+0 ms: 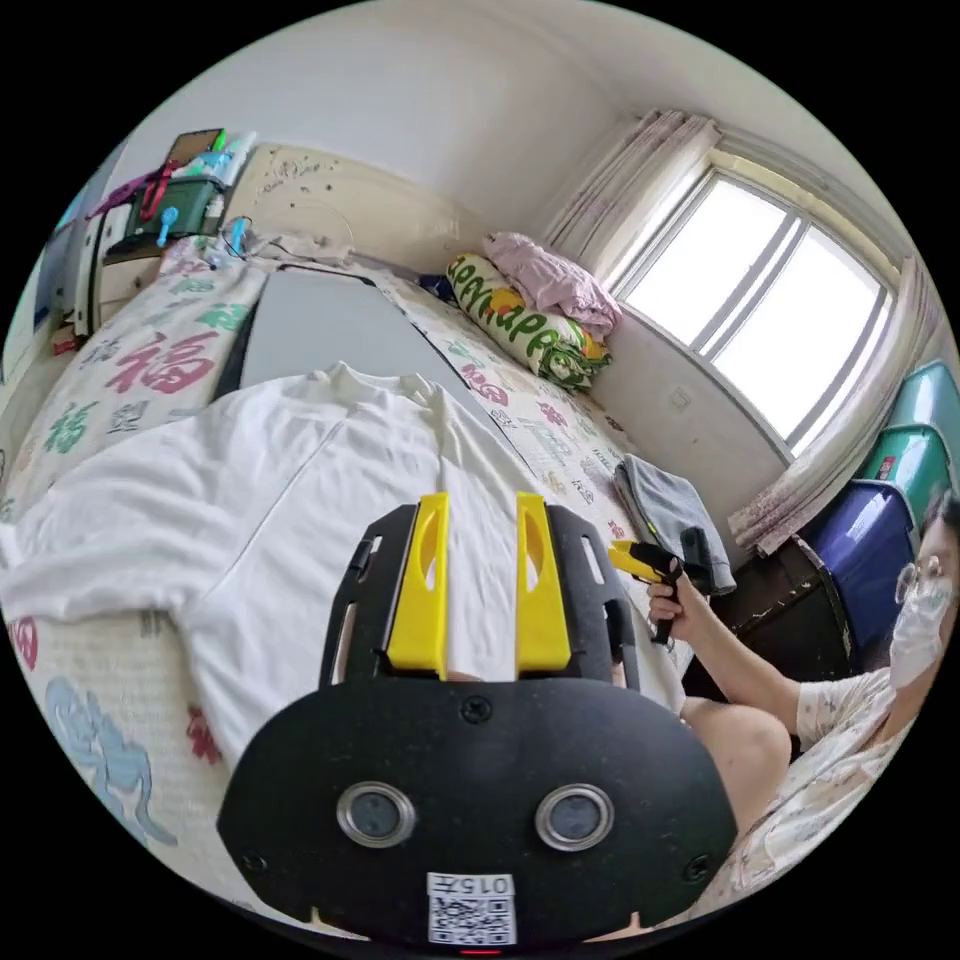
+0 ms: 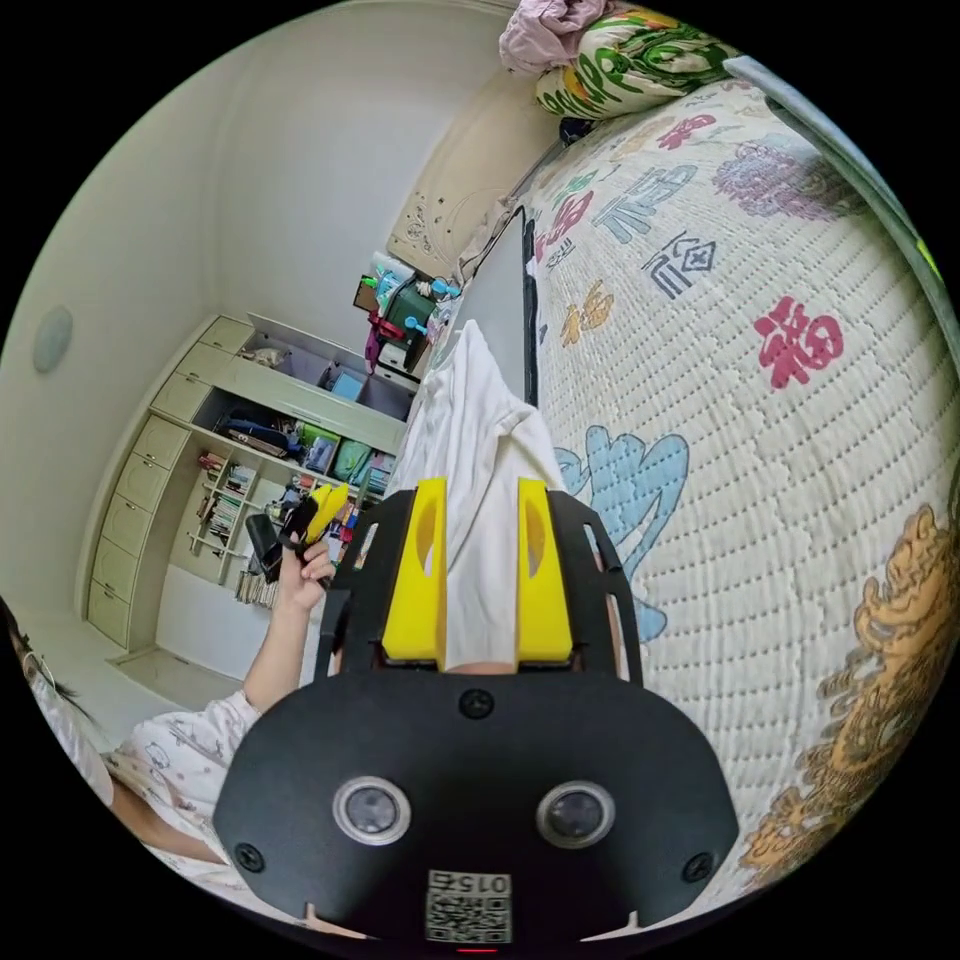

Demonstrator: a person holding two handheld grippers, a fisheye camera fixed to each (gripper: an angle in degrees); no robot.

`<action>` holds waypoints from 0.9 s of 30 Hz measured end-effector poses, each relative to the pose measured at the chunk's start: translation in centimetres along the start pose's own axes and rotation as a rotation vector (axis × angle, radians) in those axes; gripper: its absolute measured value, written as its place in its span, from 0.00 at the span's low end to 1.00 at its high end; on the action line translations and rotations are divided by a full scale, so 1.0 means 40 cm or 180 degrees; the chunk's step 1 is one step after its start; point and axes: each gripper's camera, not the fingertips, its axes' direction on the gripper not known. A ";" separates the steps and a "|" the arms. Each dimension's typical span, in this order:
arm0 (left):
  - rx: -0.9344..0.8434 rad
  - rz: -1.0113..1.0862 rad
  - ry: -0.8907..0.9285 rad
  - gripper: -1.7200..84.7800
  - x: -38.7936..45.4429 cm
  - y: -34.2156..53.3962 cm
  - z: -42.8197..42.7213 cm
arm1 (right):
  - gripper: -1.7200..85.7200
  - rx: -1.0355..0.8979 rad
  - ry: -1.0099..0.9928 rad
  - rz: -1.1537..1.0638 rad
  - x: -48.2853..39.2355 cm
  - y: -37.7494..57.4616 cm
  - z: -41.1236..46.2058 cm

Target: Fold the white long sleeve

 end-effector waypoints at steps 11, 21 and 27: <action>-0.0610 0.0090 -0.0579 0.12 0.051 -0.260 0.596 | 0.06 -0.0142 -0.0438 0.0142 0.135 -0.371 0.024; -0.0465 0.0565 -0.0781 0.03 0.225 -0.318 0.676 | 0.02 0.0392 0.0178 0.0037 0.368 -0.430 -0.040; -0.0609 0.0396 -0.1034 0.03 0.280 -0.332 0.688 | 0.01 0.0588 0.0167 0.0442 0.685 -0.362 -0.070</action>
